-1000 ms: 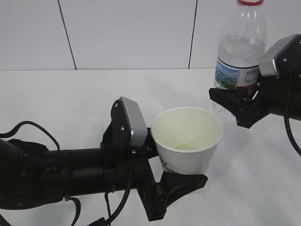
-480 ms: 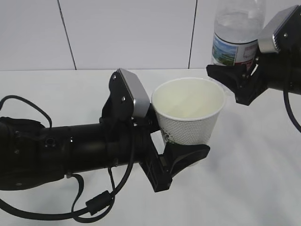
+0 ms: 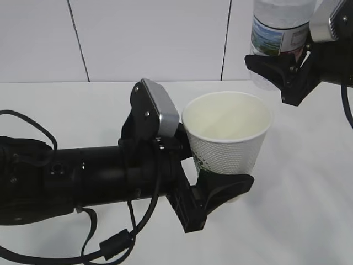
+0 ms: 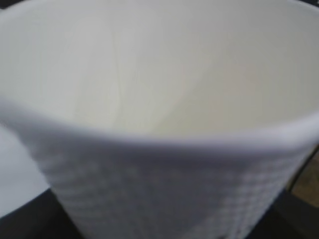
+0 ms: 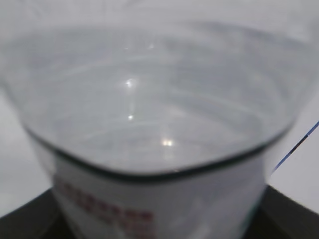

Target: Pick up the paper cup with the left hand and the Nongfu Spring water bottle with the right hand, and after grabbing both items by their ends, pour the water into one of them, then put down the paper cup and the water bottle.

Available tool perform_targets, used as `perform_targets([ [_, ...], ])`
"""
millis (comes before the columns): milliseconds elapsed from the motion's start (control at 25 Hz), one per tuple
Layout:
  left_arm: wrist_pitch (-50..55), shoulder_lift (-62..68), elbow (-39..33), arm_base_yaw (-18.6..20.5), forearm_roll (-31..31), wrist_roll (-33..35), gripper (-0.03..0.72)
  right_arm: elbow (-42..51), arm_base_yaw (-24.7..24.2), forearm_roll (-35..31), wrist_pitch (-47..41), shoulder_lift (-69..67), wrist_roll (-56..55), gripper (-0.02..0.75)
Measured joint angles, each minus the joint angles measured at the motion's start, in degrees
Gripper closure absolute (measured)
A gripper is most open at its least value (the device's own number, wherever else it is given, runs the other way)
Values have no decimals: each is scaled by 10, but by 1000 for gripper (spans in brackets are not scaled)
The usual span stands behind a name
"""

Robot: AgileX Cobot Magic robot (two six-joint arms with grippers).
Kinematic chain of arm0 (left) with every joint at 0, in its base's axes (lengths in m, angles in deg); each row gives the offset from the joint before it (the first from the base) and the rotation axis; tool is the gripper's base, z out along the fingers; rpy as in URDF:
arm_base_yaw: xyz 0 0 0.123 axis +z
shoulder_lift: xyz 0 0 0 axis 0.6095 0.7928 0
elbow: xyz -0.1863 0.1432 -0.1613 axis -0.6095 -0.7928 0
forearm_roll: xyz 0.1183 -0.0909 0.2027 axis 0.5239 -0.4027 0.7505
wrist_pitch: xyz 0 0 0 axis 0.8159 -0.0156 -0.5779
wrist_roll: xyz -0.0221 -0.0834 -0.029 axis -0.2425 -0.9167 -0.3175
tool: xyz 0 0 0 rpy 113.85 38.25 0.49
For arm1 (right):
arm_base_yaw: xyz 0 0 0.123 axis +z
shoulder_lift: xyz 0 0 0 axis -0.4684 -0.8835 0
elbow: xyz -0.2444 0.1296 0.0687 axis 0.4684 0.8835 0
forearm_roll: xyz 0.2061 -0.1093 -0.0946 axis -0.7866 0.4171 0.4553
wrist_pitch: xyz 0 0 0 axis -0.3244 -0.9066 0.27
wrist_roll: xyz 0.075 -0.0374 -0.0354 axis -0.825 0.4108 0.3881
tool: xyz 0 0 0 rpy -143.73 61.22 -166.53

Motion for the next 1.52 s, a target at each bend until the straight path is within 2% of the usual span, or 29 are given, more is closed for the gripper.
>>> perform_targets([
  [280, 1, 0, 0, -23, 5, -1, 110, -1, 0, 5, -18, 0, 39, 227],
  [1120, 2, 0, 0, -23, -5, -1, 124, -1, 0, 1, -20, 0, 216, 233],
  [1360, 26, 0, 0, -23, -8, -1, 125, -1, 0, -26, -21, 1, 264, 233],
  [1520, 27, 0, 0, -23, -35, 30, 125, -1, 0, -38, -21, 1, 292, 234],
])
